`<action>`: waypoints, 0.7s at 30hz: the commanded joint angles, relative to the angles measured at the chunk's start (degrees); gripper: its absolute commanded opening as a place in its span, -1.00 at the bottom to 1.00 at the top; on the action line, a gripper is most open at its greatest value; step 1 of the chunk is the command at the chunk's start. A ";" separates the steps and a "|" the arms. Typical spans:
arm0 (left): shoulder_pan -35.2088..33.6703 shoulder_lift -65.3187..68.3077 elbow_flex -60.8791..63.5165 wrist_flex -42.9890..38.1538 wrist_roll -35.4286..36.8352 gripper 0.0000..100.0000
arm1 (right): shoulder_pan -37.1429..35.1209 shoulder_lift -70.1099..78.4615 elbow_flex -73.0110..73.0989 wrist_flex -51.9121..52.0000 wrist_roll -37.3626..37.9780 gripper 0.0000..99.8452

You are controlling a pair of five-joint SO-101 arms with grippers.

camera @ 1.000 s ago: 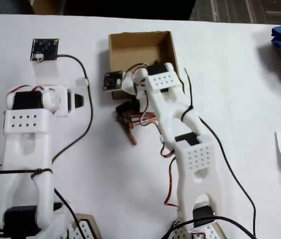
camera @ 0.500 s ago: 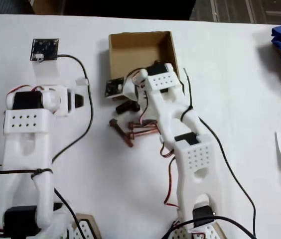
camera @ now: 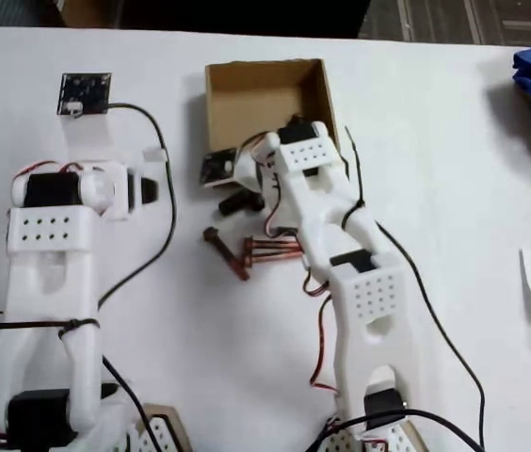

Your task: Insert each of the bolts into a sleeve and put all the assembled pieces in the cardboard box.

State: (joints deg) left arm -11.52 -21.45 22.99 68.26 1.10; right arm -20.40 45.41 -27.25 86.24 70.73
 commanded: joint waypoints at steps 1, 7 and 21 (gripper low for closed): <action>-0.62 -0.79 -1.71 -0.09 -0.44 -0.49 | 2.24 0.31 0.44 0.13 -0.44 -0.96; -0.53 -0.53 -1.19 -0.09 -0.44 -0.49 | 3.74 -3.38 -1.76 0.48 -9.23 -0.96; -0.26 -0.26 -1.10 0.35 0.00 -0.49 | 2.59 -18.51 -1.67 -0.31 -49.76 -0.96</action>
State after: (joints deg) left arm -11.52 -21.45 22.99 68.26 1.10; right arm -18.20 31.43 -27.78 86.15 28.88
